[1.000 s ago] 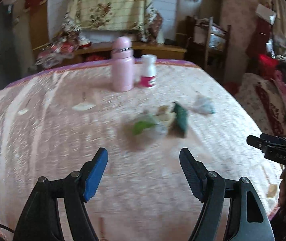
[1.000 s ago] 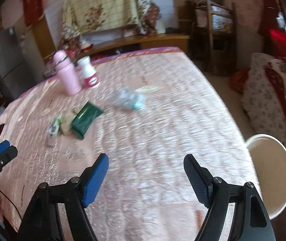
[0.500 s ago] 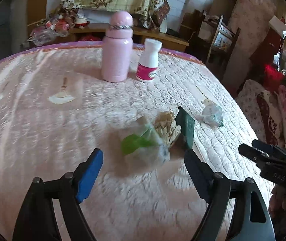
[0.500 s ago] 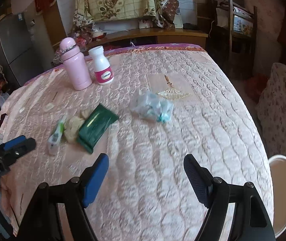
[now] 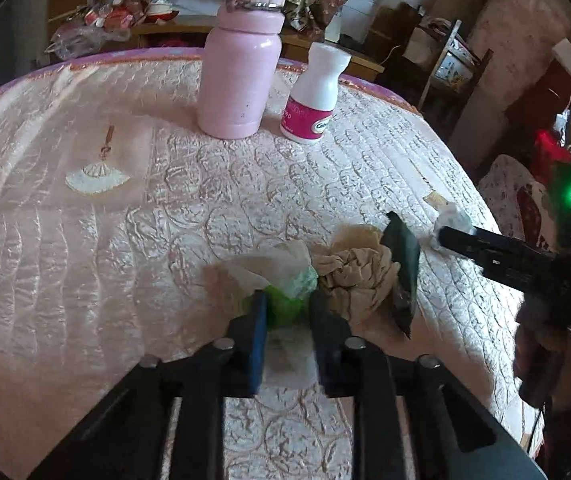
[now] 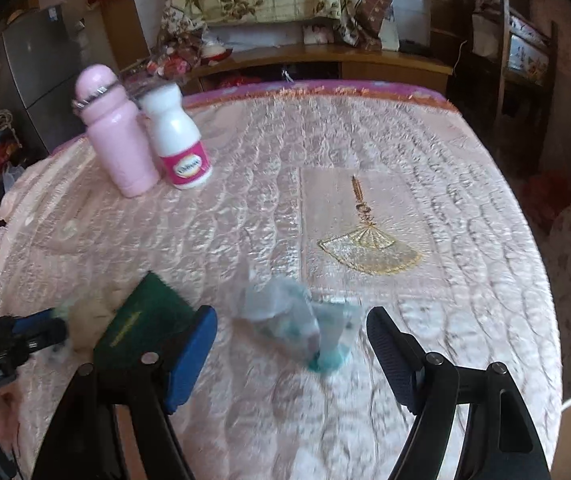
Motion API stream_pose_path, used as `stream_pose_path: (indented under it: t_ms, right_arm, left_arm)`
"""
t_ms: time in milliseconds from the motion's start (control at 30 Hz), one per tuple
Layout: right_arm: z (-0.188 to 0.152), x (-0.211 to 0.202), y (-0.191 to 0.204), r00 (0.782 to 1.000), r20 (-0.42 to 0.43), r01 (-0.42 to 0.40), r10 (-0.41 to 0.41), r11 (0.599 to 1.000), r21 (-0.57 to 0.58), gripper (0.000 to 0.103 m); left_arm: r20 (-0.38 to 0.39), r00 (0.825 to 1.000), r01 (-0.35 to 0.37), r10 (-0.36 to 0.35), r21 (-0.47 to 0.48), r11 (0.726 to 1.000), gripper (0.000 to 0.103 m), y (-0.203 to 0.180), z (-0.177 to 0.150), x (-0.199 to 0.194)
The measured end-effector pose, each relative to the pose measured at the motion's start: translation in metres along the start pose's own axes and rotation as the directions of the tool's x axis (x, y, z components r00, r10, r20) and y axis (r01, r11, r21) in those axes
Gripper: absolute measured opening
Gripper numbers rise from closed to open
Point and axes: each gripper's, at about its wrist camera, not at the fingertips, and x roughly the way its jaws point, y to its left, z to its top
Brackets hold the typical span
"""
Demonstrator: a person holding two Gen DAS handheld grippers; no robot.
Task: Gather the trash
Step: 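Grasp the clear plastic bag with the left tool while the right tool grasps the crumpled tissue, then carry plastic bag and tissue over the white bucket and open both tools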
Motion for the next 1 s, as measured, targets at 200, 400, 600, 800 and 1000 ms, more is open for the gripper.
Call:
stream_pose_path:
  t_ms: [200,400,600,800,1000]
  right_arm:
    - [-0.003,0.007,0.001,0.998,-0.011,-0.060,0.060,0.998,0.023,0.030]
    - [-0.025,-0.032,0.003,0.996,0.048,-0.083,0.081,0.996,0.044,0.028]
    - [-0.057,-0.071,0.006,0.995,0.059,-0.089,0.085,0.995,0.054,0.028]
    - [-0.090,-0.104,0.008,0.995,0.063,-0.074,0.071,0.996,0.044,0.028]
    - [-0.110,-0.126,0.008,0.996,0.075,-0.056,0.053,0.998,0.036,0.028]
  left_arm:
    - [0.033,0.999,-0.039,0.038,0.024,0.999,0.012,-0.003,-0.006,-0.023]
    - [0.067,0.998,-0.022,0.019,0.039,0.999,0.012,-0.017,-0.019,-0.050]
    - [0.087,0.996,0.007,-0.012,0.054,0.999,0.012,-0.041,-0.035,-0.070]
    - [0.096,0.995,0.017,-0.024,0.079,0.997,0.012,-0.069,-0.053,-0.080]
    - [0.105,0.994,0.022,-0.034,0.111,0.994,0.012,-0.093,-0.063,-0.088]
